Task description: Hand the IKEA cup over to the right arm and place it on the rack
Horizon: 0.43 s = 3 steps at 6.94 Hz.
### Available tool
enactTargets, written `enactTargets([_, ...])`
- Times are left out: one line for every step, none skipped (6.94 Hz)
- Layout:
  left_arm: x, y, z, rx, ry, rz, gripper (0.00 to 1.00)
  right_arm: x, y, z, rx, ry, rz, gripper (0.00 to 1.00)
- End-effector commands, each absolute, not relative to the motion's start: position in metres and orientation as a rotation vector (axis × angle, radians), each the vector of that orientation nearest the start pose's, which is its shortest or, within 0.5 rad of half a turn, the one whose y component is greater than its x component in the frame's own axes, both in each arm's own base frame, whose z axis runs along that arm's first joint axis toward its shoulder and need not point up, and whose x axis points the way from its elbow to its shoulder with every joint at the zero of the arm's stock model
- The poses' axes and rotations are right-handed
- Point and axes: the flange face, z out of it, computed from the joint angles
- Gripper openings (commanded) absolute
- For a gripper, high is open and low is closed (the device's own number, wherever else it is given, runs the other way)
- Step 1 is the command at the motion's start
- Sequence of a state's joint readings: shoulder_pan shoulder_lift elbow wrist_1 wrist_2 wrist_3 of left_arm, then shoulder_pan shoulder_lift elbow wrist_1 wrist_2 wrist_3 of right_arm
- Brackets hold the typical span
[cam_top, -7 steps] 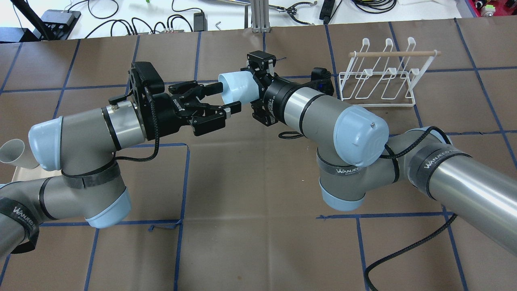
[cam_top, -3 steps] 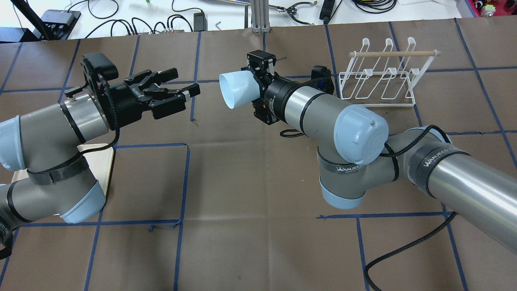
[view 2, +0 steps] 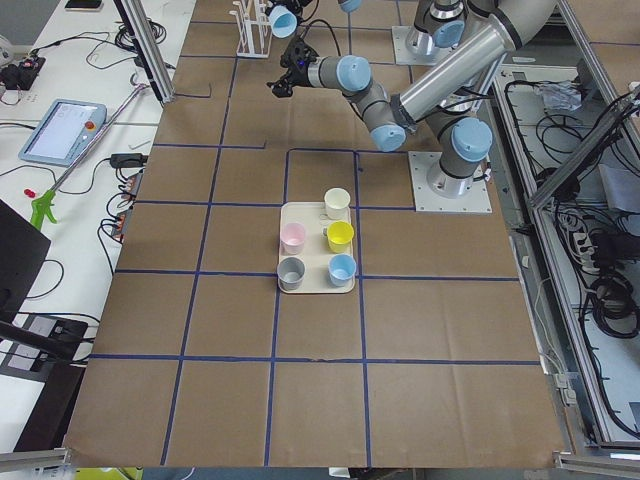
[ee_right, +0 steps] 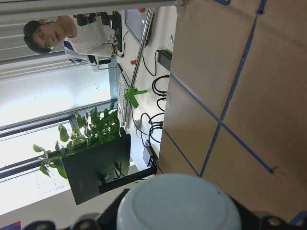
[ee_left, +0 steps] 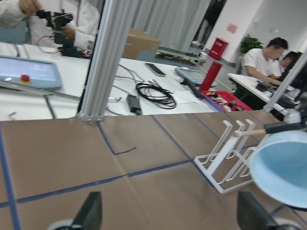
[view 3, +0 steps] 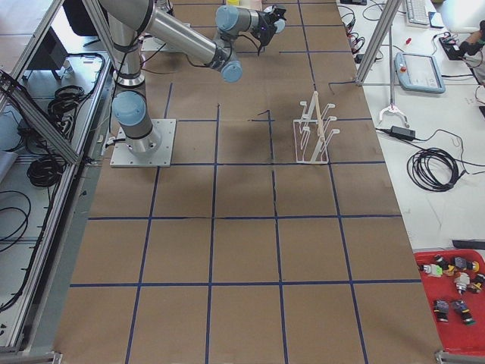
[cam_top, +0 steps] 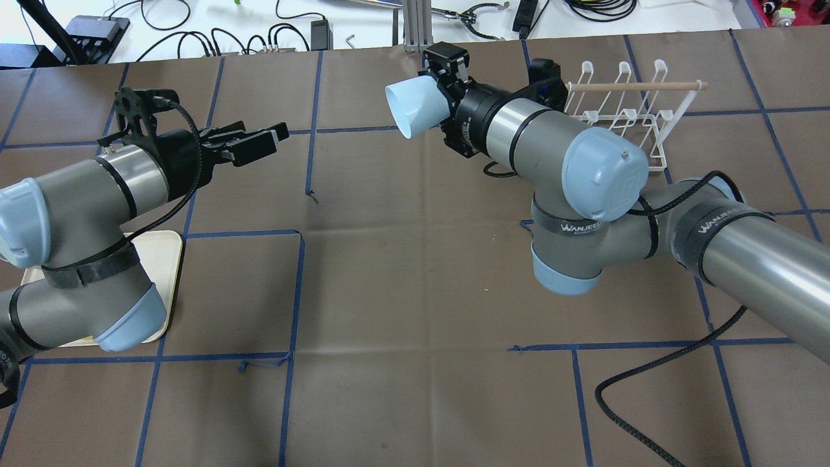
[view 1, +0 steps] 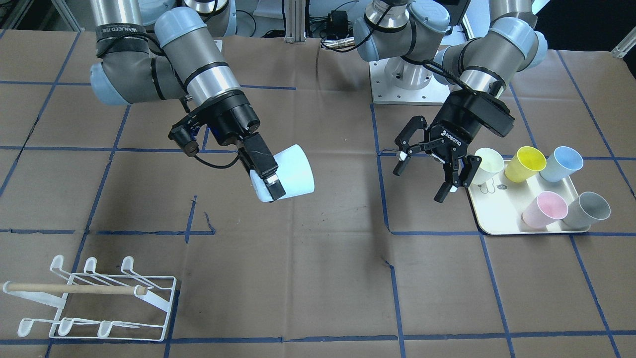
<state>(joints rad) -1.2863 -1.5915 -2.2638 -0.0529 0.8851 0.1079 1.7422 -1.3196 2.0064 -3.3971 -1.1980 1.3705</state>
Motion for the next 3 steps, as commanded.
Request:
enactTargets([-0.078,-0.495,0.355,-0.028,3.219,-1.040,0.99,0.225,-0.533,0.381,0.632,1.994,-0.970,0.10])
enactTargets([-0.096,-0.510,0.375,-0.125,3.230,-0.750,0.99,0.189,-0.552,0.377,0.522,2.084,-1.118,0.10])
enactTargets([-0.108,-0.521,0.402,-0.187,3.209,-0.455,0.99,0.152,-0.565,0.376,0.408,2.179,-1.250,0.10])
